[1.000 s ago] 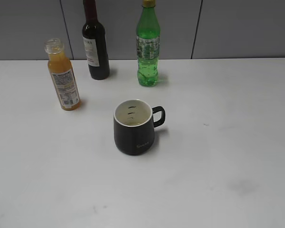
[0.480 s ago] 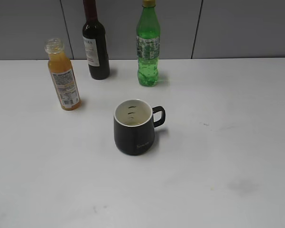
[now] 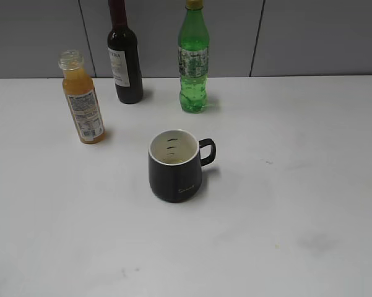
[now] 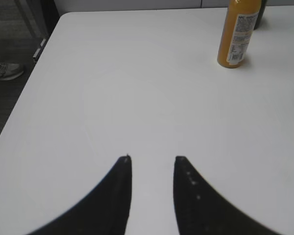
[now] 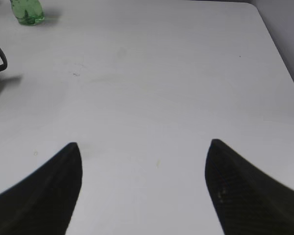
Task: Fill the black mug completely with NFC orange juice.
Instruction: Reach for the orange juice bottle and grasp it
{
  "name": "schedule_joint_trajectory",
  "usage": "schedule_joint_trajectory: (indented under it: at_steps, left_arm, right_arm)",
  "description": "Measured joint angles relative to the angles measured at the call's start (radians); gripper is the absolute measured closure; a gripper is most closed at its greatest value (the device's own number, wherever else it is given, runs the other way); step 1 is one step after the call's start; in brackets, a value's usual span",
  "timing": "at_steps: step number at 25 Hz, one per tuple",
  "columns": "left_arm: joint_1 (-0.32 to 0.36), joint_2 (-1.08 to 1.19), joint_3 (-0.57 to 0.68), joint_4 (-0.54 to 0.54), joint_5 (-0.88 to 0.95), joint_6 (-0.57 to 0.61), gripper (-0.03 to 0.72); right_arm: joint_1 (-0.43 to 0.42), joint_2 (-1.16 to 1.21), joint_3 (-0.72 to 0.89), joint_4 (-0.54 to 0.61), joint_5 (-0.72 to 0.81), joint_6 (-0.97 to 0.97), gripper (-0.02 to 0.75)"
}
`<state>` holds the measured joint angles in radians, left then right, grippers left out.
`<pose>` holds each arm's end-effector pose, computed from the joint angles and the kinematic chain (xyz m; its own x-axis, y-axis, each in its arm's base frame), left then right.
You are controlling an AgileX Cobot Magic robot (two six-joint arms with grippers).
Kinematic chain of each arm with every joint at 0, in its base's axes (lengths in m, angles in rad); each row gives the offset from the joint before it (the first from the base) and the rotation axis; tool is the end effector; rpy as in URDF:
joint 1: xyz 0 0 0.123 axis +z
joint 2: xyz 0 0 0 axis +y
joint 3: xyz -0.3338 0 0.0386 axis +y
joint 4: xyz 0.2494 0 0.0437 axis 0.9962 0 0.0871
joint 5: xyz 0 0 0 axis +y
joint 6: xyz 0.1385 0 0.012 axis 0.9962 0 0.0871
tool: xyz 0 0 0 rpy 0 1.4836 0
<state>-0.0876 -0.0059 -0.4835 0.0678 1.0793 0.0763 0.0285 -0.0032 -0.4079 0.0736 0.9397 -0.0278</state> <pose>-0.0121 0.0094 0.2486 -0.4725 0.1498 -0.8685 0.0868 0.9886 0.1234 0.0025 0.0083 0.2410 -0.4271 0.0035 -0.9042 -0.0755 0.9964 0.0395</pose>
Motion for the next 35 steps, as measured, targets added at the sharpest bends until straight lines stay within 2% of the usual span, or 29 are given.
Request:
schedule_joint_trajectory:
  at_steps: [31,33,35]
  left_arm:
    - [0.0,0.0,0.0,0.0,0.0,0.0,0.452]
    - [0.0,0.0,0.0,0.0,0.0,0.0,0.435]
    - [0.0,0.0,0.0,0.001,0.0,0.0,0.339]
  right_arm:
    - [0.0,0.0,0.0,0.001,0.001,0.0,0.146]
    - [0.0,0.0,0.0,0.001,0.001,0.0,0.146]
    - [0.0,0.0,0.0,0.001,0.001,0.0,0.146]
